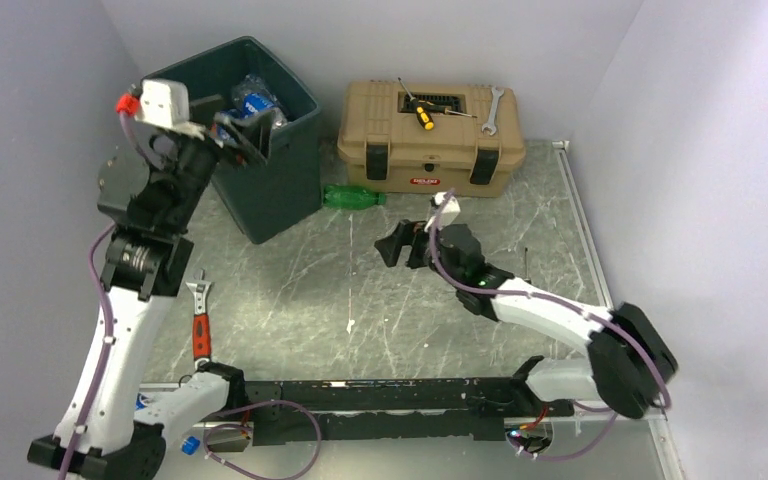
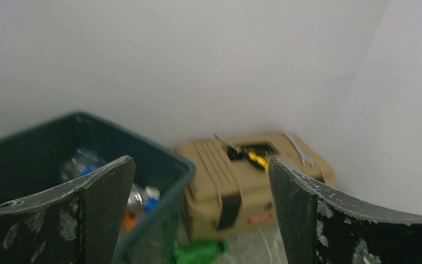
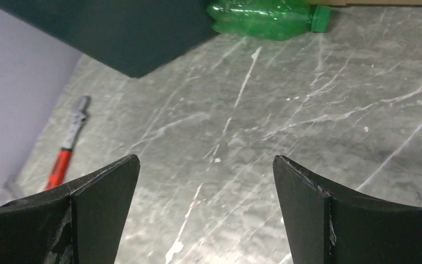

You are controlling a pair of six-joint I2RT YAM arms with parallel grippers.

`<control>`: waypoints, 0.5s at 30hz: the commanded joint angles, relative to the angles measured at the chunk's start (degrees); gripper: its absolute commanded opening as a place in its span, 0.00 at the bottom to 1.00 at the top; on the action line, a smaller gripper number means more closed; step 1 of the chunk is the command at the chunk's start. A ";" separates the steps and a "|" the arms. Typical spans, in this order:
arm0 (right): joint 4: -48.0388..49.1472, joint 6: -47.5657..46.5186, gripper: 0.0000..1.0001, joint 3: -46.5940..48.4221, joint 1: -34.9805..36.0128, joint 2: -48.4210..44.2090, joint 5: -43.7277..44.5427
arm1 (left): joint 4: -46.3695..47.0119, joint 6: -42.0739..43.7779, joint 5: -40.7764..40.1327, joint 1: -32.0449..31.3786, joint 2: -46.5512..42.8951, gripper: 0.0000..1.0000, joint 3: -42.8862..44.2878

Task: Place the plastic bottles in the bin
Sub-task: Place the plastic bottle in the trash bin.

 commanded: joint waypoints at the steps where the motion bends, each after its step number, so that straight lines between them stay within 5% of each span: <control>1: 21.08 -7.60 0.95 2.59 0.01 10.30 4.34 | -0.23 -1.95 9.58 -0.22 -7.52 0.96 -9.23; 7: 33.38 -18.52 0.93 10.88 -0.32 28.87 7.10 | 3.20 -0.77 11.08 -0.22 -16.24 0.97 -19.64; 15: 32.86 -14.25 0.88 28.44 -0.39 47.67 15.44 | 6.07 -1.13 6.88 -0.31 -21.57 0.97 -26.92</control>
